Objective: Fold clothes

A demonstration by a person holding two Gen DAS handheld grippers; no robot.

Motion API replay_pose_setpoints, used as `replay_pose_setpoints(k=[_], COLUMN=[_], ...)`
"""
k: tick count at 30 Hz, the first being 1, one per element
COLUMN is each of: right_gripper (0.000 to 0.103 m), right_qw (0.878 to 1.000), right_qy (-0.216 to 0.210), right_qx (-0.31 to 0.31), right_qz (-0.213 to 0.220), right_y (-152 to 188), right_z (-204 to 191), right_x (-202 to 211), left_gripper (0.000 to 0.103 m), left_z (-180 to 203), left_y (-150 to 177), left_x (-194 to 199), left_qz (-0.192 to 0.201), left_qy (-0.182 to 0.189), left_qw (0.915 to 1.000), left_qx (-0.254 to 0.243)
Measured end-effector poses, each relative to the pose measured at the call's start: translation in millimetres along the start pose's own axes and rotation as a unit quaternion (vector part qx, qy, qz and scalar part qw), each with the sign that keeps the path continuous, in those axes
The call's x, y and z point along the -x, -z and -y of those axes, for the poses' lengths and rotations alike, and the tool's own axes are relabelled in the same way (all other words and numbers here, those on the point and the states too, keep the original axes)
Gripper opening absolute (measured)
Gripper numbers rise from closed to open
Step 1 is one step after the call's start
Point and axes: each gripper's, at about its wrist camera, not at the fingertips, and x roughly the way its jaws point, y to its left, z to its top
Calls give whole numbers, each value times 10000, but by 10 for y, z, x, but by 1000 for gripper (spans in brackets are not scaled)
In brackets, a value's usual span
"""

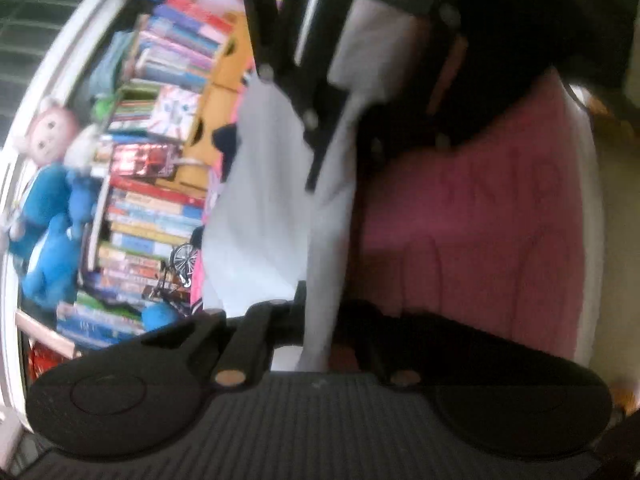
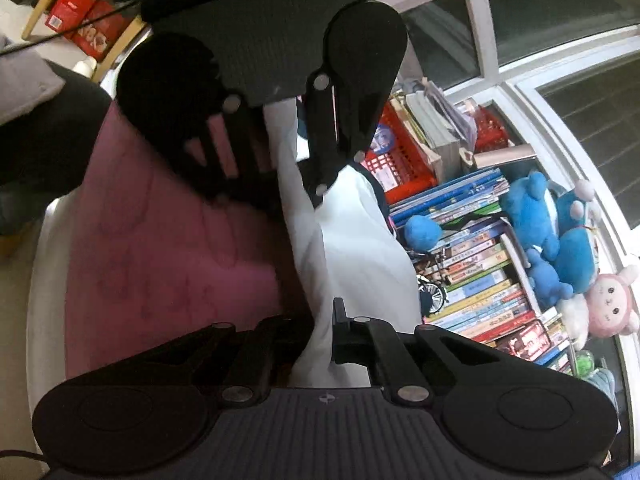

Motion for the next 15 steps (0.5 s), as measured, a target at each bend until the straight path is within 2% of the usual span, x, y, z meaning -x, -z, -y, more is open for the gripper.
replay_pose_setpoints(k=[4, 10, 13, 15], right_gripper=[7, 11, 14, 14], right_qw=[9993, 9957, 9940, 9953], right_qy=[9, 319, 449, 461], right_qx=[348, 853, 997, 835], right_qz=[-169, -193, -89, -190], right_y=[213, 587, 642, 573], right_z=[24, -3, -53, -57], right_x=[74, 289, 382, 351], left_gripper=[1, 1, 1, 2], left_z=[-50, 17, 54, 25], left_y=[48, 141, 144, 147], left_x=[5, 178, 192, 202], left_qz=[85, 144, 230, 167], left_qy=[109, -18, -133, -107], left_qw=[9999, 9995, 9991, 9992], left_qx=[32, 272, 330, 347])
